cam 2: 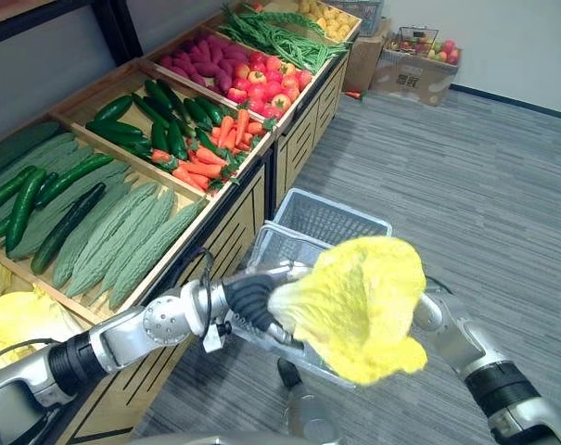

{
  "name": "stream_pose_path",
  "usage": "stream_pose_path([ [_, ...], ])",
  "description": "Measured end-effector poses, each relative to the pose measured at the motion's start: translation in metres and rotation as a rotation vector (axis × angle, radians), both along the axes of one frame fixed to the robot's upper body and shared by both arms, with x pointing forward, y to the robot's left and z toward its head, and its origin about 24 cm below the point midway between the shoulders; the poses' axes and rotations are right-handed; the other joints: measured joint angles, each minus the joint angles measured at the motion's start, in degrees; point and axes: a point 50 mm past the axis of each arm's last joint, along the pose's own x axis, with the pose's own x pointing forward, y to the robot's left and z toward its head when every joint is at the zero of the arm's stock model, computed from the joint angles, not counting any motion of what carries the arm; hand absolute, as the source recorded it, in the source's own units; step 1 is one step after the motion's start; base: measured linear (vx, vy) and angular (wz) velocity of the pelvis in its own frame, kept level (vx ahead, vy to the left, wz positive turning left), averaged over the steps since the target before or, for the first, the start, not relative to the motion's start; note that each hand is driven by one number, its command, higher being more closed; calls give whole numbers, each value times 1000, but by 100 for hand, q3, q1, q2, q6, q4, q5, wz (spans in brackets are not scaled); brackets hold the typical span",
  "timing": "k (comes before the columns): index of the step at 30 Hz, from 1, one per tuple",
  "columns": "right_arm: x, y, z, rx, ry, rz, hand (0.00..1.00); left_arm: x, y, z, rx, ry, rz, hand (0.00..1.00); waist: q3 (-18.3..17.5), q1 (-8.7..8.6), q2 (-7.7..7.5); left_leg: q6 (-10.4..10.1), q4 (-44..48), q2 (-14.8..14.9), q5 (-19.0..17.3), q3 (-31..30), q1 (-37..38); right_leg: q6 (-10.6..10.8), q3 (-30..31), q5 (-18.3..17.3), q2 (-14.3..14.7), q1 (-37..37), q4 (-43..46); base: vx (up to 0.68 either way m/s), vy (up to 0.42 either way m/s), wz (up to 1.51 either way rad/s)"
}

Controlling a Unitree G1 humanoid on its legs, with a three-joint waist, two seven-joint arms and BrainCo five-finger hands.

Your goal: Pick vegetable in the basket

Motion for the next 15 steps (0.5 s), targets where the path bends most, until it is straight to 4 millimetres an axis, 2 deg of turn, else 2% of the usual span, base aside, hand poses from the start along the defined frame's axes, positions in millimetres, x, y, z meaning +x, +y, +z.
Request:
stream_pose_path([
  [3,1,-4,4,-16,7,1,100,-6,0,-11,65,22,-51,100,-76,-103,31,6,25,23,4,28,23,-1,1,1,14,-1,7,-11,-17,-4],
  [7,6,-5,12,-26,-10,10,100,7,5,-24,160,19,-28,100,-148,-198,65,7,60,67,7,124,106,-18,17,13,69,-2,20,2,-24,-9],
  [15,6,-5,9,-31,24,18,100,24,19,-58,358,-8,46,100,-177,-331,83,13,71,71,12,132,123,-32,5,3,68,1,29,-6,-8,0],
])
